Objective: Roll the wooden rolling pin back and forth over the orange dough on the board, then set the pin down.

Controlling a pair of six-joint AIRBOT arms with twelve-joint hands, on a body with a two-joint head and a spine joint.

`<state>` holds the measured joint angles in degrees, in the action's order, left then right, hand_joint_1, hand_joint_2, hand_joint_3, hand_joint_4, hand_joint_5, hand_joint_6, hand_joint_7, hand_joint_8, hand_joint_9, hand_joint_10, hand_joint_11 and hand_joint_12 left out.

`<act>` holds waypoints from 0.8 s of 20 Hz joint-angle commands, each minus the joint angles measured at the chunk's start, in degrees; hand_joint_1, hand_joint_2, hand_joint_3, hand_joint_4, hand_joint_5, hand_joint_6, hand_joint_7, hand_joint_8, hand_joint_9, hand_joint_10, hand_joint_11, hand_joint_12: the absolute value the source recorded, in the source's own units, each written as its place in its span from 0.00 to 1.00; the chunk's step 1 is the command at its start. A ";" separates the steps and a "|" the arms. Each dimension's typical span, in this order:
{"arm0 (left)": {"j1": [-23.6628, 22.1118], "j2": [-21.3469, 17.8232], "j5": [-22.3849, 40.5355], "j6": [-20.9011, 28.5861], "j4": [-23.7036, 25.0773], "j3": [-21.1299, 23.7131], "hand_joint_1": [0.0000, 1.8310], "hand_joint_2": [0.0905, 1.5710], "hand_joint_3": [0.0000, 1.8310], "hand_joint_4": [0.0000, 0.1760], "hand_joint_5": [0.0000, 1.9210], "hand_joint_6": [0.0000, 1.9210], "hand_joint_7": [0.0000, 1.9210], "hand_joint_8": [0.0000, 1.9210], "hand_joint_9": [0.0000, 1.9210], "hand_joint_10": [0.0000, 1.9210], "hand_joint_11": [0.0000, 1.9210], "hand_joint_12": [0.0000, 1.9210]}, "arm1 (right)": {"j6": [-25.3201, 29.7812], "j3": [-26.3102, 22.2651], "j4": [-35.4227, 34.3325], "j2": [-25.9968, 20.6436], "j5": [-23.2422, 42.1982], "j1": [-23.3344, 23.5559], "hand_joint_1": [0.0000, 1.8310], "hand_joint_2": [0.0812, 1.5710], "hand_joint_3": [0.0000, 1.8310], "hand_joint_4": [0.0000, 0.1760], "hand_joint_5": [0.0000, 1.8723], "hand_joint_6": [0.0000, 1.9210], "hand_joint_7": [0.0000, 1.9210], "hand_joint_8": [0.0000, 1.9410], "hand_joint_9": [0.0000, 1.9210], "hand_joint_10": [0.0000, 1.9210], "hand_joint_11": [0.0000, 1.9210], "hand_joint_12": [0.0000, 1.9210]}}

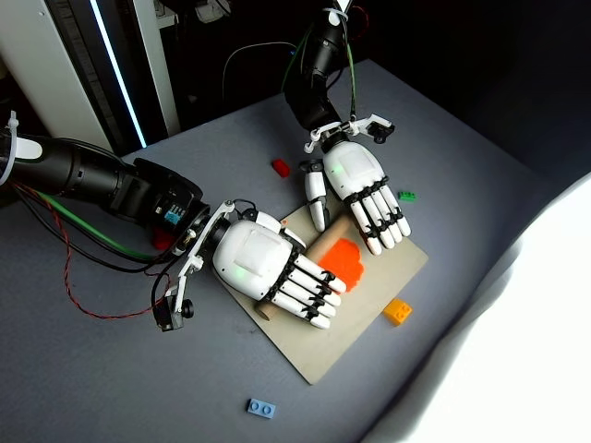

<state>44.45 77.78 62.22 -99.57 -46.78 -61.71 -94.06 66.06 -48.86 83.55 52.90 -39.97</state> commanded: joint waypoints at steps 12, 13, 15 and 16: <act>-2.00 1.14 3.30 -0.37 2.61 -3.35 0.00 0.88 0.00 0.00 0.01 0.00 0.00 0.00 0.00 0.00 0.00 0.00 | 2.35 1.96 3.36 0.30 4.35 1.27 0.00 0.94 0.00 0.00 0.03 0.00 0.03 0.00 0.02 0.01 0.00 0.00; -2.08 1.23 3.02 -0.37 2.59 -3.68 0.00 0.88 0.00 0.00 0.02 0.01 0.00 0.00 0.00 0.00 0.00 0.00 | 2.42 2.08 3.36 0.36 4.32 1.31 0.00 0.94 0.00 0.00 0.04 0.01 0.04 0.01 0.03 0.01 0.00 0.00; -2.12 1.28 2.83 -0.35 2.55 -4.06 0.00 0.88 0.00 0.00 0.02 0.01 0.01 0.00 0.00 0.00 0.00 0.00 | 2.57 2.59 3.36 0.59 4.32 1.45 0.00 0.94 0.00 0.00 0.03 0.01 0.03 0.01 0.02 0.01 0.00 0.00; -2.12 1.33 2.74 -0.25 2.47 -4.24 0.00 0.88 0.00 0.00 0.02 0.01 0.00 0.00 0.00 0.00 0.00 0.00 | 2.65 3.01 3.36 0.78 4.32 1.56 0.00 0.94 0.00 0.00 0.03 0.00 0.03 0.00 0.01 0.00 0.00 0.00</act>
<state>42.76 79.13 59.99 -99.57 -47.22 -65.78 -91.57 69.12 -48.80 84.58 51.86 -38.98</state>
